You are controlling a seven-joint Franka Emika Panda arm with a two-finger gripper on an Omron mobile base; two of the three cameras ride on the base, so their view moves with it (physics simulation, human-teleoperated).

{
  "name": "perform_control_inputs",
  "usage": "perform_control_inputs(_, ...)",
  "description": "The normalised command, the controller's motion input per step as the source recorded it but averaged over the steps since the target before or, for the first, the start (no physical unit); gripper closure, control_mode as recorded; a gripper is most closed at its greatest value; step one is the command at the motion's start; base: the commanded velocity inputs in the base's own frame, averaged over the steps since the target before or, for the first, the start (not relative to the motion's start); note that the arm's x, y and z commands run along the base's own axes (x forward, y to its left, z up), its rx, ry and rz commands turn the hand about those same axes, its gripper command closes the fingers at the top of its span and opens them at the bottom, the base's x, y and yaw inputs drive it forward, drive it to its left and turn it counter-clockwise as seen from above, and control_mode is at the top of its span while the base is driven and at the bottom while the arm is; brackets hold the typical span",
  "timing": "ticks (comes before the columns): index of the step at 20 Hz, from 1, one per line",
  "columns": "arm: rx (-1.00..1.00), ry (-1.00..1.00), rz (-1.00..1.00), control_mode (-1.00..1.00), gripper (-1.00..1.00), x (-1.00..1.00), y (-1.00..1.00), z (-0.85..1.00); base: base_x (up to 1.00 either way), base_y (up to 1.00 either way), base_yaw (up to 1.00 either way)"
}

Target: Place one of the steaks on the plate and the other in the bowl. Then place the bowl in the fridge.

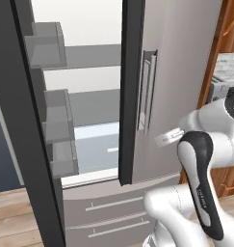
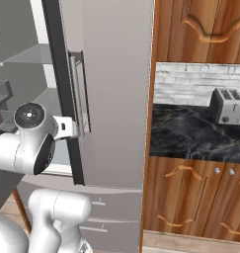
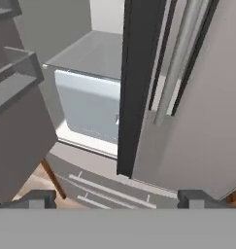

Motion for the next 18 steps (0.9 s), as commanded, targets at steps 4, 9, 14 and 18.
perform_control_inputs(4,0.0,0.0,-0.38,-1.0,-1.0,0.0,-0.67,-0.12,0.0,0.0,0.0)
perform_control_inputs(9,0.0,-0.01,-0.02,-1.0,-1.0,0.0,-0.04,0.0,0.0,0.0,0.0)
perform_control_inputs(14,0.0,0.0,0.0,-1.0,-1.0,0.0,0.0,-0.01,0.0,0.0,0.0)
perform_control_inputs(18,0.0,0.0,0.0,1.0,-1.0,0.0,0.0,0.0,-0.04,-0.12,0.0)
